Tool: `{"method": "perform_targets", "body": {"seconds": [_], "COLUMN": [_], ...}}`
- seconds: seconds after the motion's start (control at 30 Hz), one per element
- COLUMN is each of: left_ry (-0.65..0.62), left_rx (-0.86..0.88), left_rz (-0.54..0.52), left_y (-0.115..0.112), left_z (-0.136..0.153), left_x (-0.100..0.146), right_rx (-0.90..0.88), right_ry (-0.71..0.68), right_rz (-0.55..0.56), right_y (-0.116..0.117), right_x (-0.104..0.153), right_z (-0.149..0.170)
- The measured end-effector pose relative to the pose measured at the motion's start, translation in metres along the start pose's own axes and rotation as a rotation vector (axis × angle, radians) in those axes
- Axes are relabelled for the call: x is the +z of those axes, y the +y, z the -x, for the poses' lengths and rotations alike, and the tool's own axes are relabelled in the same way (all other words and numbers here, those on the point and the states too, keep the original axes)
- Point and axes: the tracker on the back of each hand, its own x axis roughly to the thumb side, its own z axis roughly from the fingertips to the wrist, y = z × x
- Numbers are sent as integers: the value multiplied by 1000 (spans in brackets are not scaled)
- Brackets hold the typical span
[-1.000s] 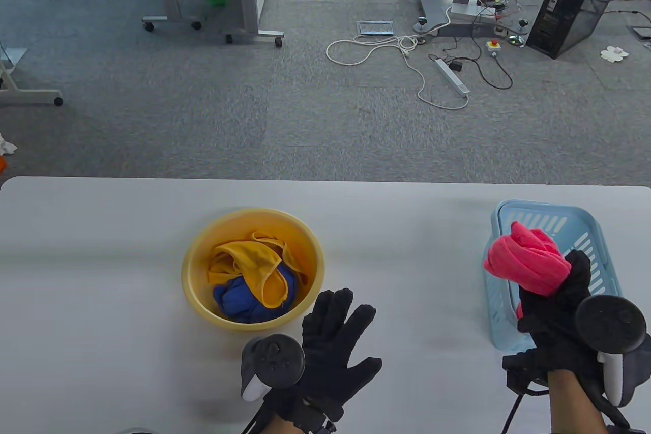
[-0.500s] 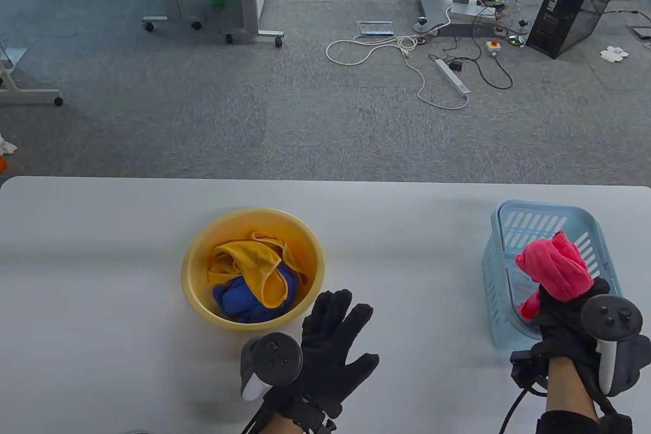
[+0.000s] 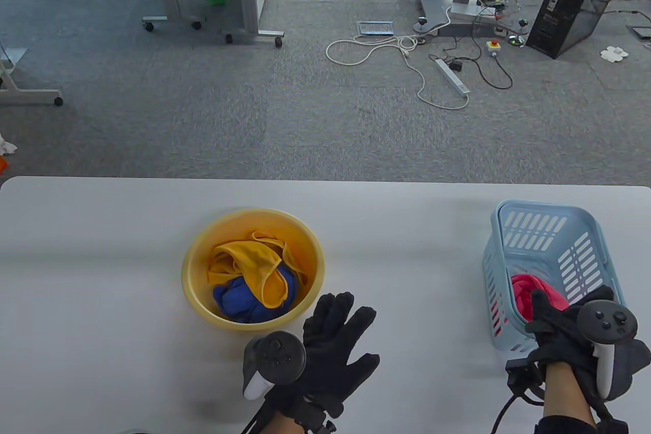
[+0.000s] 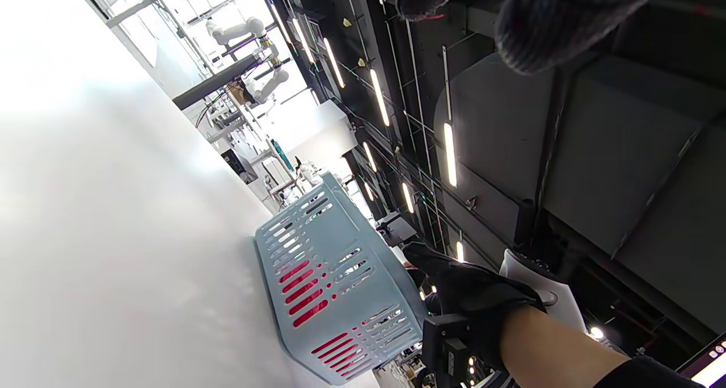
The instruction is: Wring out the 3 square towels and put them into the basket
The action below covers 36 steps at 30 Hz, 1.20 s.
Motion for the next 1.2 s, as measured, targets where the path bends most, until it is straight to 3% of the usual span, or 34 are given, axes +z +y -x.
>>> {"method": "perform_targets", "body": {"seconds": [0.37, 0.63, 0.93, 1.1, 1.2], "left_ry": [10, 31, 61, 62, 82], "left_rx": [-21, -53, -105, -126, -163], "left_rz": [-42, -59, -55, -77, -150], "left_y": [3, 12, 2, 3, 8], "left_z": [0, 2, 3, 3, 3], "left_x": [2, 5, 3, 3, 5], "right_rx": [-15, 39, 97, 53, 50], "right_ry": [-232, -447, -746, -779, -807], "right_rz": [55, 22, -101, -136, -166], "right_y": [-13, -4, 39, 72, 92], "right_x": [22, 49, 114, 136, 147], "right_z": [-18, -44, -72, -62, -57]}}
